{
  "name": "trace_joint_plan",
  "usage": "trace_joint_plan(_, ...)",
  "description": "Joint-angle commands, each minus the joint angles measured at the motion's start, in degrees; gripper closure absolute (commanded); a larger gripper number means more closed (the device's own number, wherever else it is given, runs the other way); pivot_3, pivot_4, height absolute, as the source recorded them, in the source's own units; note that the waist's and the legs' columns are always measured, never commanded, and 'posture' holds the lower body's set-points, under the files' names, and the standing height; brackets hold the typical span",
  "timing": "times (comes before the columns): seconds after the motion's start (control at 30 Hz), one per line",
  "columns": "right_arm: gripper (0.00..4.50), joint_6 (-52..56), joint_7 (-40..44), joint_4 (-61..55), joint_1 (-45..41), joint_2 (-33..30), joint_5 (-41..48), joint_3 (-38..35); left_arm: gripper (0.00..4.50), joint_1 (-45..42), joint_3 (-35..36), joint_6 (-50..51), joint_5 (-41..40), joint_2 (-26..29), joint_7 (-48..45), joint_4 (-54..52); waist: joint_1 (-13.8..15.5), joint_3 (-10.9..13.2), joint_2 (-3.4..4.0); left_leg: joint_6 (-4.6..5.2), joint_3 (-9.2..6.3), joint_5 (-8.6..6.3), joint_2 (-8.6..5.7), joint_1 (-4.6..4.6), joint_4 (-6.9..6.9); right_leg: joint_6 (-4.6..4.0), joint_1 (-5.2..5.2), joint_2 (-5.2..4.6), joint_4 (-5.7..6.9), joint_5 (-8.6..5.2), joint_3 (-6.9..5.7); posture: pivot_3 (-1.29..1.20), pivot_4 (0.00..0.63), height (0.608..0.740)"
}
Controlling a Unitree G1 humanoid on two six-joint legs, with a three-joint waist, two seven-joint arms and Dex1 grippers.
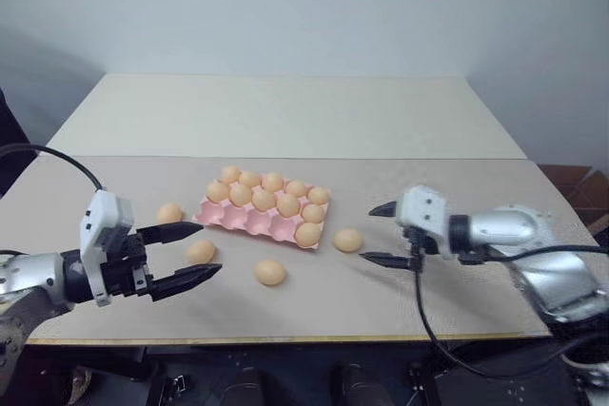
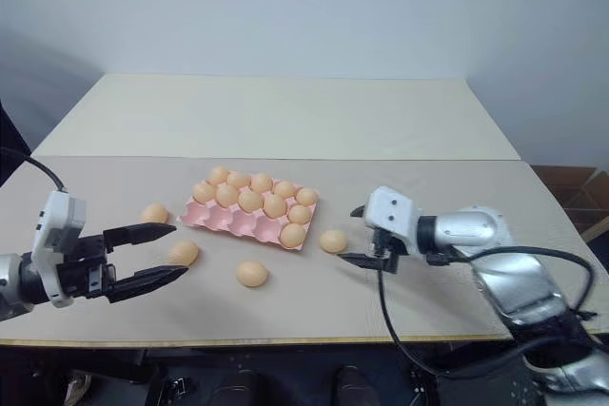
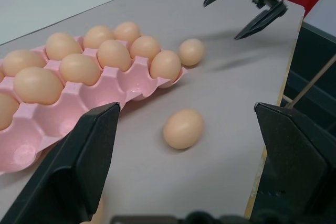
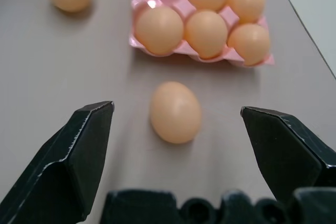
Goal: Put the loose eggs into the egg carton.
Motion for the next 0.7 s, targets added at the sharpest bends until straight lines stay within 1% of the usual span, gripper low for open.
trace_joint_plan(0.03,0.0,-2.01,-1.76,4.34,-3.55,3.06,-5.11,3.54,0.03,-1.36,-0.38,-1.79,0.88,0.77,-1.26,0.75,-0.01,0.0,0.0,0.0,0.0,0.0,0.0,0.0,0.0,0.0,0.0,0.01,0.0,0.0,0.0,0.0,0.15,0.74)
trace_joint_plan(0.13,0.0,-2.4,-2.42,7.82,-5.42,5.15,-8.74,6.3,0.03,-2.05,-1.31,-2.28,1.42,0.88,-1.92,1.42,-0.01,0.0,0.0,0.0,0.0,0.0,0.01,-0.06,-0.01,0.22,-0.03,0.02,-0.01,0.14,-0.01,0.0,0.15,0.74)
trace_joint_plan(0.3,0.0,-3.05,-1.33,10.63,-6.75,6.87,-12.56,9.29,0.03,-4.59,-3.64,-3.67,3.22,0.97,-3.08,3.73,0.1,0.0,0.0,0.0,0.0,0.0,0.0,-0.05,0.0,0.22,-0.02,0.01,0.0,0.14,-0.03,0.0,0.15,0.74)
trace_joint_plan(0.4,0.58,-2.99,-1.51,11.24,-6.94,8.45,-12.65,8.8,0.0,-5.25,-4.45,-4.04,3.7,0.62,-3.45,4.15,0.03,0.0,0.0,0.0,0.0,0.0,0.02,-0.05,0.0,0.22,-0.03,0.03,0.02,0.15,-0.03,0.0,0.15,0.74)
trace_joint_plan(0.57,2.27,-1.75,-1.13,7.34,-4.97,8.37,-11.24,6.62,0.0,-4.42,-4.41,-5.21,4.92,0.73,-4.29,4.16,-0.12,0.0,0.0,0.0,0.0,0.0,0.02,-0.06,0.0,0.3,-0.03,0.04,0.01,0.2,-0.02,0.0,0.15,0.74)
trace_joint_plan(0.6,2.51,-1.55,-1.11,6.51,-4.66,8.15,-11.05,6.15,0.0,-4.46,-4.35,-5.36,5.17,0.76,-4.41,4.33,-0.1,0.0,0.0,0.0,0.0,0.0,0.02,-0.05,0.0,0.3,-0.03,0.04,0.01,0.2,-0.02,0.0,0.15,0.74)
trace_joint_plan(0.63,2.6,-1.34,-1.06,5.93,-4.44,8.05,-10.94,5.78,0.0,-4.49,-4.29,-5.43,5.37,0.74,-4.52,4.42,-0.07,0.0,0.01,0.0,0.0,0.0,0.02,-0.06,0.0,0.31,-0.03,0.04,0.01,0.2,-0.03,0.0,0.15,0.74)
trace_joint_plan(0.7,2.6,-0.69,-0.04,4.09,-5.95,7.39,-9.07,3.19,0.0,-4.19,-3.47,-5.34,5.31,0.78,-4.62,4.47,-0.04,0.0,0.01,0.0,0.0,0.0,0.02,-0.05,0.0,0.3,-0.02,0.03,0.02,0.2,-0.03,0.0,0.15,0.74)
